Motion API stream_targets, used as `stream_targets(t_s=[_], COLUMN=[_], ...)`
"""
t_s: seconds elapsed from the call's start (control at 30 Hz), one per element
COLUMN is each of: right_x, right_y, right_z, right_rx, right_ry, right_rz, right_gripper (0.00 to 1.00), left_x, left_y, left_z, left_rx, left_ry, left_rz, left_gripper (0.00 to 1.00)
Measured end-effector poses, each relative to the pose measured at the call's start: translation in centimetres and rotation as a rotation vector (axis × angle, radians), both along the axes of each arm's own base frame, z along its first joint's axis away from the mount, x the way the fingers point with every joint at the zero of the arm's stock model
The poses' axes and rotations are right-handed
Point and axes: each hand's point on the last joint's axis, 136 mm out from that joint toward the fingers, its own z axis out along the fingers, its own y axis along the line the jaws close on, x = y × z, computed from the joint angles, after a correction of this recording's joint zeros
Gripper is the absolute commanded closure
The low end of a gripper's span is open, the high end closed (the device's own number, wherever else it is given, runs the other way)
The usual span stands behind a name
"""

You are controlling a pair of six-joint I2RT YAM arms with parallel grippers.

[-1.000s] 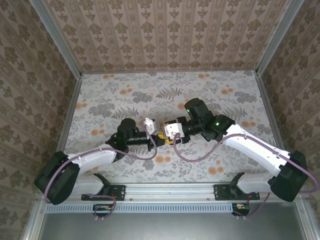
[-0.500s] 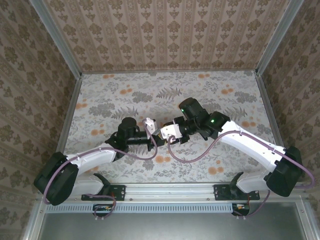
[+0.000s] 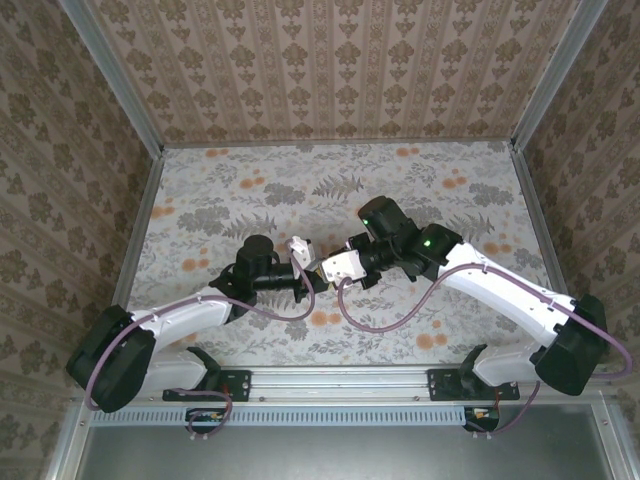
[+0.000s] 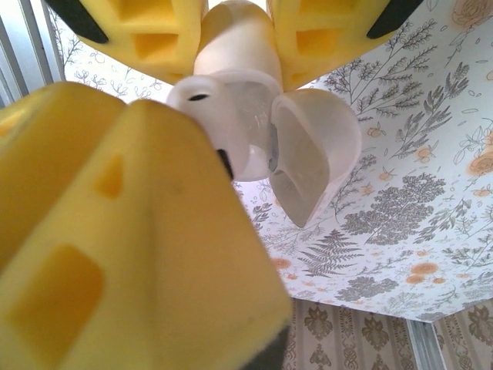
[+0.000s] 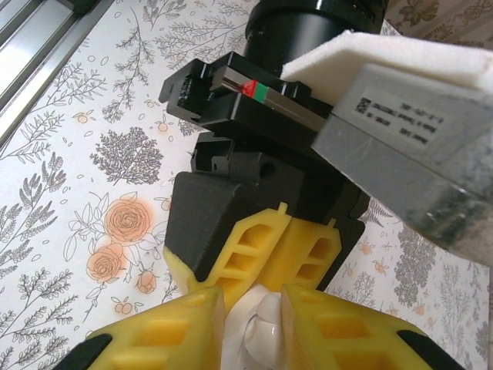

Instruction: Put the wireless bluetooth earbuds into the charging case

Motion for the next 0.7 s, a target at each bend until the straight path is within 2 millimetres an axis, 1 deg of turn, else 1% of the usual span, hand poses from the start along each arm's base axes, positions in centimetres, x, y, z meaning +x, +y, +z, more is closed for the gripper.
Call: stream_targets(t_s=[0.17, 0.37, 0.5, 0.7], right_x=[-0.3, -0.3, 0.3, 1.0], right_y=[-0.2, -0.4, -0.6, -0.5], right_z=[-0.2, -0.8, -1.6, -1.3], right_rx=[-0.013, -0.020, -0.035, -0.011], right_ry=[0.005, 0.001, -0.019, -0.064], right_rz=[0.010, 0.006, -0.023, -0.044], right_gripper=[0.79, 0.79, 0.79, 0.79], left_x=[0.2, 0.5, 0.5, 0.9], left_y=[0.0, 0.2, 0.1, 0.2], left_z=[0.0, 0.0, 0.3, 0.6], left_rx=[0.002, 0.001, -0.010, -0.020], left_ry=[-0.002, -0.005, -0.016, -0.021], left_rz=[0.011, 0.021, 0.021, 0.033], left_gripper=[0.83, 0.83, 0.83, 0.83])
